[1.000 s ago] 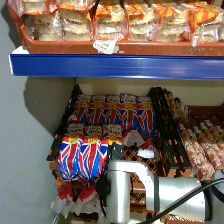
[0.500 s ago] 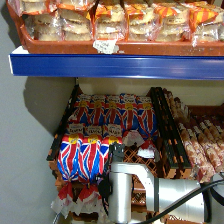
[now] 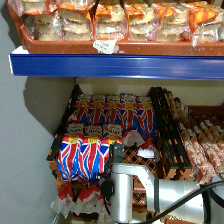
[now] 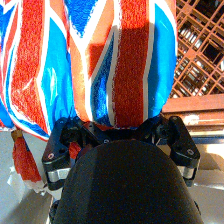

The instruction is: Pick up bread

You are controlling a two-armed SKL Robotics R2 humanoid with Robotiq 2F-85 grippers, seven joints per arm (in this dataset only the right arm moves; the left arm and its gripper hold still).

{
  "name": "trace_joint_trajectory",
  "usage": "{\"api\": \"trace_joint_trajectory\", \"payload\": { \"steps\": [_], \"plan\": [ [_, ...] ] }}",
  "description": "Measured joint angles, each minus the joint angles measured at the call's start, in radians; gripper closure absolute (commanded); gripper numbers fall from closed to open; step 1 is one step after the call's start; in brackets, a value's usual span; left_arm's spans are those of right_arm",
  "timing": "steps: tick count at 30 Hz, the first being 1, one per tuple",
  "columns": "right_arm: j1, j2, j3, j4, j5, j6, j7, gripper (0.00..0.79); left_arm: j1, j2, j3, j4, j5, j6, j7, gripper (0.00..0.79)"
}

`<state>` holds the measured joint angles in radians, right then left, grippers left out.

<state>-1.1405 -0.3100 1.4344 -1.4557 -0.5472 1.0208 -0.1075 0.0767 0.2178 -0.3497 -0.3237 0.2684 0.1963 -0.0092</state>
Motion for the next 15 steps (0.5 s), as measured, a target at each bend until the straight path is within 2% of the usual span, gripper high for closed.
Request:
{"api": "trace_joint_trajectory", "payload": {
  "steps": [5, 6, 7, 8, 9, 10, 12, 15],
  "plan": [
    [0.002, 0.002, 0.003, 0.009, 0.014, -0.019, -0.002, 0.160, 0.000, 0.000, 0.000, 0.000, 0.000, 0.000, 0.000, 0.785],
    [0.002, 0.002, 0.003, 0.010, 0.014, -0.022, -0.003, 0.253, 0.000, 0.000, 0.000, 0.000, 0.000, 0.000, 0.000, 0.785],
    [0.002, 0.002, 0.004, 0.011, 0.015, -0.024, -0.002, 0.295, 0.000, 0.000, 0.000, 0.000, 0.000, 0.000, 0.000, 0.785],
    [0.002, 0.002, 0.004, 0.012, 0.015, -0.027, -0.001, 0.414, 0.000, 0.000, 0.000, 0.000, 0.000, 0.000, 0.000, 0.785],
    [0.002, 0.002, 0.005, 0.013, 0.015, -0.029, -0.001, 0.479, 0.000, 0.000, 0.000, 0.000, 0.000, 0.000, 0.000, 0.785],
    [0.002, 0.002, 0.006, 0.014, 0.016, -0.031, 0.000, 0.604, 0.000, 0.000, 0.000, 0.000, 0.000, 0.000, 0.000, 0.785],
    [0.002, 0.002, 0.007, 0.015, 0.018, -0.033, 0.000, 0.763, 0.000, 0.000, 0.000, 0.000, 0.000, 0.000, 0.000, 0.785],
    [0.002, 0.002, 0.009, 0.016, 0.024, -0.036, 0.000, 0.767, 0.000, 0.000, 0.000, 0.000, 0.000, 0.000, 0.000, 0.785]
  ]
}}
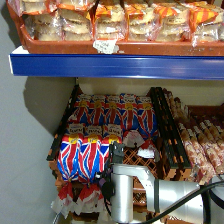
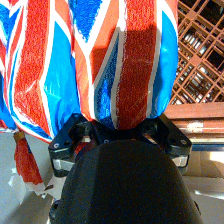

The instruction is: Pick up bread

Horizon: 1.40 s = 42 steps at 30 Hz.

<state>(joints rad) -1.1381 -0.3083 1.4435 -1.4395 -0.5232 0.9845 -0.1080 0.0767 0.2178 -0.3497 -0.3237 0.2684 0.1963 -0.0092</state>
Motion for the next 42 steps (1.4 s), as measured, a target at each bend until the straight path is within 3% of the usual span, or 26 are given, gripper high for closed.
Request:
{"api": "trace_joint_trajectory", "payload": {
  "steps": [33, 42],
  "plan": [
    [-0.004, -0.018, -0.003, 0.000, 0.001, -0.003, -0.006, 0.770, 0.000, 0.000, 0.000, 0.000, 0.000, 0.000, 0.000, 0.785],
    [-0.012, -0.036, -0.010, -0.011, -0.043, -0.003, 0.007, 0.772, 0.000, 0.000, 0.000, 0.000, 0.000, 0.000, 0.000, 0.785]
  ]
}}
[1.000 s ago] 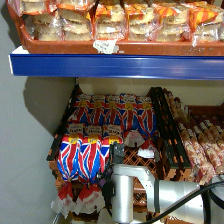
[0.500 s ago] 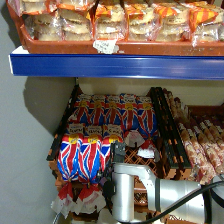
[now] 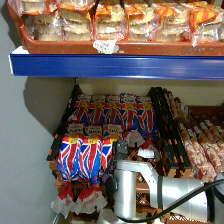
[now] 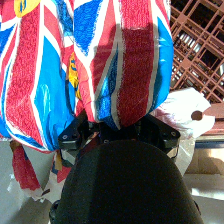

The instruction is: Pick up bread

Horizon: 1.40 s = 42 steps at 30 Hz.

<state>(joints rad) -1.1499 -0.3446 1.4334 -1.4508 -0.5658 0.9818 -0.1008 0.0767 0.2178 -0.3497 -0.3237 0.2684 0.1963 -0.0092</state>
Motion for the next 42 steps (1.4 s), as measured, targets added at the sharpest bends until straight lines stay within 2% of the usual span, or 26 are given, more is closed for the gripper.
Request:
{"api": "trace_joint_trajectory", "payload": {
  "steps": [21, 36, 42],
  "plan": [
    [-0.021, -0.066, -0.024, -0.059, -0.093, 0.002, 0.029, 0.768, 0.000, 0.000, 0.000, 0.000, 0.000, 0.000, 0.000, 0.785],
    [-0.045, -0.103, -0.052, -0.103, -0.175, 0.021, 0.058, 0.772, 0.000, 0.000, 0.000, 0.000, 0.000, 0.000, 0.000, 0.785],
    [-0.063, -0.121, -0.065, -0.128, -0.217, 0.035, 0.070, 0.772, 0.000, 0.000, 0.000, 0.000, 0.000, 0.000, 0.000, 0.785]
  ]
}}
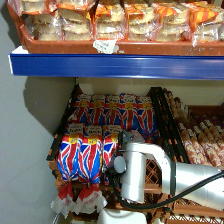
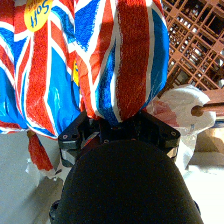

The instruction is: Pick up bread

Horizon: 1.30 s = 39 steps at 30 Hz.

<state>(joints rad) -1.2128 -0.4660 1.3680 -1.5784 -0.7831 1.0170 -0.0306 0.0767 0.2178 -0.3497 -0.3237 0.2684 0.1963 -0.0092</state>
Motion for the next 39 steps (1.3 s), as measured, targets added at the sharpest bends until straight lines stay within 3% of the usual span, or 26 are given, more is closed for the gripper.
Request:
{"api": "trace_joint_trajectory", "payload": {
  "steps": [22, 39],
  "plan": [
    [-0.030, -0.053, -0.033, -0.083, -0.093, 0.039, 0.029, 0.772, 0.000, 0.000, 0.000, 0.000, 0.000, 0.000, 0.000, 0.785],
    [-0.068, -0.092, -0.076, -0.142, -0.197, 0.094, 0.048, 0.769, 0.000, 0.000, 0.000, 0.000, 0.000, 0.000, 0.000, 0.785]
  ]
}}
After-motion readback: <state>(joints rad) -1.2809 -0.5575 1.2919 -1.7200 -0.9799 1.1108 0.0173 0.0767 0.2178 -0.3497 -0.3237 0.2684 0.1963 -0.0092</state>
